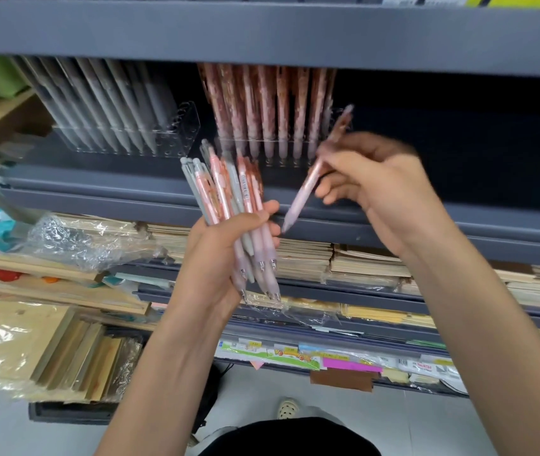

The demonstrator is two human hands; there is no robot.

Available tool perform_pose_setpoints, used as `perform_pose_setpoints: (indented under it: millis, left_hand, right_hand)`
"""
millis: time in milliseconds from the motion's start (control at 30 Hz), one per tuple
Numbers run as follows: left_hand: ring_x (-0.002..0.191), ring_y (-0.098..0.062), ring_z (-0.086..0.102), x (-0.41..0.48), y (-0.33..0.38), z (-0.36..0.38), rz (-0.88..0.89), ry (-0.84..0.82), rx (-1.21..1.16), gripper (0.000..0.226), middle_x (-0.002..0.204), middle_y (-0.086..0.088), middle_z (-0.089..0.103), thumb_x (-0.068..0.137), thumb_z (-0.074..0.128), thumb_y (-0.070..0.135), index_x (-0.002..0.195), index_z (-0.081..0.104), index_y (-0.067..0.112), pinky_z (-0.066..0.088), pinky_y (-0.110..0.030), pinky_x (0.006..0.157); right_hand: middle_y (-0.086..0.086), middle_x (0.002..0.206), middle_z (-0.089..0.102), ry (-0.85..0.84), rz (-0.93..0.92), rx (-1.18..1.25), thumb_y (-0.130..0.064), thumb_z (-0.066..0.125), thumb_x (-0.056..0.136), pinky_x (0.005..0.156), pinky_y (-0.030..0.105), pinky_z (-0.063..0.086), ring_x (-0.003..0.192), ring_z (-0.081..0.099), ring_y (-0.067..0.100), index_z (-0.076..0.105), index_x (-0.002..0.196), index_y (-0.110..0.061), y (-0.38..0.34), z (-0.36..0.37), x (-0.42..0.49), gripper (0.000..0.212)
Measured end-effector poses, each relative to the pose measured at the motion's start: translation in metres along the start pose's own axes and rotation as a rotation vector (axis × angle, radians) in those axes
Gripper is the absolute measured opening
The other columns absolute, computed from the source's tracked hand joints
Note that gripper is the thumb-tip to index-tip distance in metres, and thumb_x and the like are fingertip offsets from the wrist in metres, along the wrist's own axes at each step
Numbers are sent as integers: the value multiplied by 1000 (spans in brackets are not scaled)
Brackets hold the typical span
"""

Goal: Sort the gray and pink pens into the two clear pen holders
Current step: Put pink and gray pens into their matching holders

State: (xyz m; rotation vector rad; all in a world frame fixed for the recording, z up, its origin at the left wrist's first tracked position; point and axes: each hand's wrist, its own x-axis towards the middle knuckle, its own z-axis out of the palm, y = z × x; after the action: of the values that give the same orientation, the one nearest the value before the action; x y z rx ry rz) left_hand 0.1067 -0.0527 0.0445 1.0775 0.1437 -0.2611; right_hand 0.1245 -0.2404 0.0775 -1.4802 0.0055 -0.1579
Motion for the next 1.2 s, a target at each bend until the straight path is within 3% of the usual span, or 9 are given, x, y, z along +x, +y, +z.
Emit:
perform_pose_setpoints:
  millis: [233, 400, 500, 533, 633, 767, 900, 1067, 1200]
  left_hand:
    - [71, -15, 72, -3, 7, -2, 35, 50, 36, 22, 101, -9, 77, 88, 60, -5, 107, 66, 5, 58, -25, 62]
    - [65, -17, 73, -9, 10, 1, 36, 82, 97, 17, 73, -9, 76, 85, 66, -1, 100, 65, 5, 57, -24, 58]
    - [64, -18, 73, -10, 12, 1, 37, 84, 96, 19, 71, -10, 75, 83, 68, 0, 100, 64, 6, 57, -25, 57]
    - [64, -19, 73, -11, 12, 0, 36, 82, 95, 21, 72, -11, 75, 81, 69, 0, 101, 65, 6, 57, -25, 57]
    - [63, -19, 72, -12, 14, -3, 40, 79, 86, 32, 75, -13, 75, 72, 74, 6, 102, 65, 6, 58, -27, 57]
    - [64, -19, 73, -13, 15, -7, 42, 98, 68, 41, 78, -13, 76, 64, 75, 12, 103, 66, 5, 57, -27, 56]
    - [65, -19, 73, -14, 18, -12, 42, 105, 46, 46, 80, -14, 76, 64, 75, 11, 108, 64, 1, 58, -26, 58]
    - [65, -18, 73, -14, 17, -11, 42, 108, 13, 50, 82, -16, 75, 65, 74, 10, 112, 62, -3, 57, -24, 58]
    - [72, -20, 75, -15, 14, -9, 41, 116, -6, 54, 85, -15, 75, 62, 74, 9, 113, 62, -5, 57, -23, 58]
  right_hand:
    - [-5, 68, 70, 399, -415, 65, 2, 57, 87, 67, 34, 56, 63, 68, 17, 62, 86, -6, -19, -29, 22, 9]
    - [-11, 66, 70, 477, -395, -200, -1, 52, 77, 75, 36, 57, 68, 68, 15, 64, 73, -24, -20, -24, 45, 26]
    - [4, 91, 73, 425, -335, -581, -25, 58, 86, 97, 47, 49, 94, 69, 28, 70, 89, -23, -21, -21, 56, 13]
    - [8, 102, 72, 402, -302, -694, -32, 56, 89, 101, 44, 46, 104, 66, 29, 72, 101, -17, -23, -19, 59, 25]
    - [6, 123, 66, 364, -276, -862, -40, 49, 97, 99, 24, 38, 116, 58, 24, 63, 123, -13, -33, -8, 62, 41]
    - [4, 139, 56, 318, -257, -1028, -42, 42, 100, 106, 31, 35, 128, 49, 26, 55, 134, -19, -43, 0, 62, 43]
    - [10, 136, 58, 367, -302, -1081, -34, 43, 95, 110, 34, 34, 129, 48, 29, 61, 127, -14, -42, -7, 60, 42]
    - [13, 126, 64, 352, -322, -948, -57, 25, 73, 109, 46, 38, 123, 55, 32, 62, 122, -8, -43, -9, 56, 78]
    - [10, 123, 66, 367, -314, -907, -46, 44, 88, 107, 43, 40, 120, 58, 30, 60, 125, -12, -37, -8, 56, 53]
